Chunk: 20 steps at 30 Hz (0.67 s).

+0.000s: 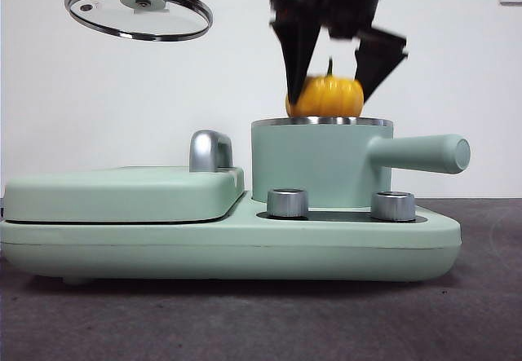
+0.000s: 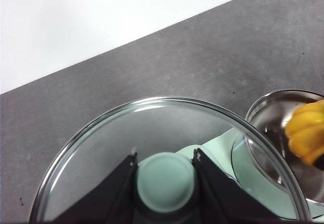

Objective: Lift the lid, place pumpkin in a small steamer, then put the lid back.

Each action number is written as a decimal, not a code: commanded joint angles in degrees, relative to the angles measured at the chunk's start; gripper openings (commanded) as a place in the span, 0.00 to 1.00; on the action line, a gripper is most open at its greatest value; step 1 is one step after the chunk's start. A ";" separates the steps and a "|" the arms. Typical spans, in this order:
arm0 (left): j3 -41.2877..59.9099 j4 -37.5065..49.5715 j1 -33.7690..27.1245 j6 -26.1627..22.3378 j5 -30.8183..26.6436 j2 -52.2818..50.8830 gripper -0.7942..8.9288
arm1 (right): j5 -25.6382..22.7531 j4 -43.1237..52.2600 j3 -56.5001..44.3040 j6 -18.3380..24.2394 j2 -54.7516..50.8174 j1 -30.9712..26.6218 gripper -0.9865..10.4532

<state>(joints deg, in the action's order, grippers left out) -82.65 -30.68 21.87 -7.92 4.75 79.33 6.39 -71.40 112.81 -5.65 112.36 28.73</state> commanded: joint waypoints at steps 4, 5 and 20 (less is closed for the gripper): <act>-1.38 1.40 0.11 0.07 0.17 -0.22 0.10 | 0.09 1.11 2.05 2.21 5.73 0.17 0.37; -1.38 1.40 0.11 0.09 0.17 -0.22 0.10 | 0.15 1.31 2.05 2.21 6.32 0.22 0.37; -1.38 1.33 0.11 0.07 0.17 -0.22 0.10 | -4.09 3.19 2.01 2.21 8.98 1.92 0.37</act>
<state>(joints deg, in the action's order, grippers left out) -82.65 -30.70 21.87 -7.94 4.78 79.33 2.66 -68.36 113.21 -4.21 120.07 30.11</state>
